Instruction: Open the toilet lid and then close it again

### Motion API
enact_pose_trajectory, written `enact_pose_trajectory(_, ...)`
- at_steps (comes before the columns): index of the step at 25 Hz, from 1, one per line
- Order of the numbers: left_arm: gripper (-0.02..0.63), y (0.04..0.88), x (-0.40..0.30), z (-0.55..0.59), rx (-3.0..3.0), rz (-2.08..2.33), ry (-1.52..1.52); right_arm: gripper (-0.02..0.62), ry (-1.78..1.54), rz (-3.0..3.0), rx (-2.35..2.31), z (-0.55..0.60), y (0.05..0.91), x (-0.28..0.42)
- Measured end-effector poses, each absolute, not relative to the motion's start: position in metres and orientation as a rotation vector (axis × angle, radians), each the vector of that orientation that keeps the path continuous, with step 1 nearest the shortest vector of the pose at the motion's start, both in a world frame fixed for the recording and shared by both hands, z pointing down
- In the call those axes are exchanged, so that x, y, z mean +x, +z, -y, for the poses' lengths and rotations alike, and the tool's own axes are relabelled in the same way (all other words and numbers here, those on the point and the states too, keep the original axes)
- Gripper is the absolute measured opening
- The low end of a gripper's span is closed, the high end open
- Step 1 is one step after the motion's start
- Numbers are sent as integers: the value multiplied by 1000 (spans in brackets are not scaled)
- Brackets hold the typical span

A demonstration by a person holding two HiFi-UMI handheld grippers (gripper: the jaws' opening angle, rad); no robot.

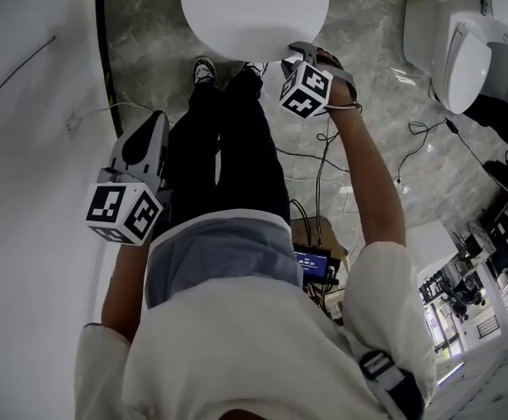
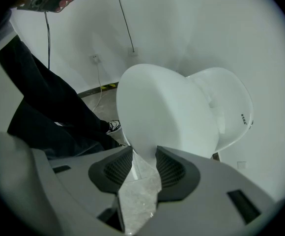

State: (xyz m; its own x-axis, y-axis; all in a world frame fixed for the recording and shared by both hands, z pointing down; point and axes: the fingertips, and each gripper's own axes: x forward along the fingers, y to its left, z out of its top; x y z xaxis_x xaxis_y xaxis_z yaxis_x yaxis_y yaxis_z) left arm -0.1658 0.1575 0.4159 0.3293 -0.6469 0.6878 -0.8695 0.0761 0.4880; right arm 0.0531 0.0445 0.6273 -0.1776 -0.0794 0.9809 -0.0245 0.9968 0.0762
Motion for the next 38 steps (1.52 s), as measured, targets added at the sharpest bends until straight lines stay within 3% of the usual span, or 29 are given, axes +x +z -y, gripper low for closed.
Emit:
enact_pose_trajectory(22,6,459,-167,-148,1596,1374,316,127,98,1704,-99,-63,677,48)
enact_pose_trajectory(29,6,476,-167,-151,1567,1375,332,55,307,1728,42,-58,698,51)
enact_pose_trajectory(38,6,497,-170,-152,1540,1362,348,51,340,1711,211,-62,732,47)
